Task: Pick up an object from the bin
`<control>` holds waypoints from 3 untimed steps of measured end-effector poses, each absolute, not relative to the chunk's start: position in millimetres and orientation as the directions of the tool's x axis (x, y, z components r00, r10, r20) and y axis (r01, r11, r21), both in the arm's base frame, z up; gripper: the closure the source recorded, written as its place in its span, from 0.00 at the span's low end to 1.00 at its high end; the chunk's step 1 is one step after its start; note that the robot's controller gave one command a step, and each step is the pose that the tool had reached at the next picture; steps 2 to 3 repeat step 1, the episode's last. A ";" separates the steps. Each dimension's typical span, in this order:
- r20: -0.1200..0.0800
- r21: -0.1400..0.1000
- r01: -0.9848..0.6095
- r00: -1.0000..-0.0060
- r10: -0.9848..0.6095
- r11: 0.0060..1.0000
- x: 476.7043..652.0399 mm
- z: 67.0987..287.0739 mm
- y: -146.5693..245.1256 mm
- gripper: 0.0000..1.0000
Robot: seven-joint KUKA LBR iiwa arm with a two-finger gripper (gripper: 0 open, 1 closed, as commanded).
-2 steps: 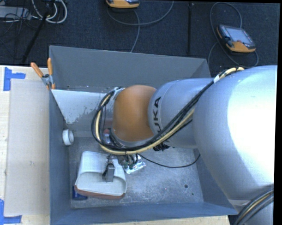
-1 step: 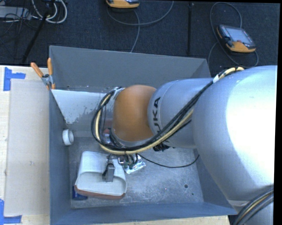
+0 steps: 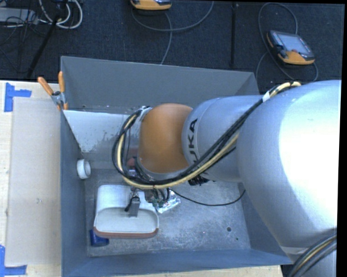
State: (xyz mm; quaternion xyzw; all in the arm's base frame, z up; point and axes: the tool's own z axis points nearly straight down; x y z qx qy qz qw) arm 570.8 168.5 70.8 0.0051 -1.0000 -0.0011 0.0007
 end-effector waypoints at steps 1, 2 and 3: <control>-0.006 0.003 -0.007 -1.000 -0.007 1.000 572.6 139.3 168.8 1.00; -0.006 0.003 -0.007 -1.000 -0.007 1.000 572.6 139.3 168.8 1.00; -0.006 0.003 -0.007 -1.000 -0.007 1.000 572.6 139.3 168.8 1.00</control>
Offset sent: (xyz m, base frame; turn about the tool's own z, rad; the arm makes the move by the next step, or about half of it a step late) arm 0.0000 0.0001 0.0649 0.0000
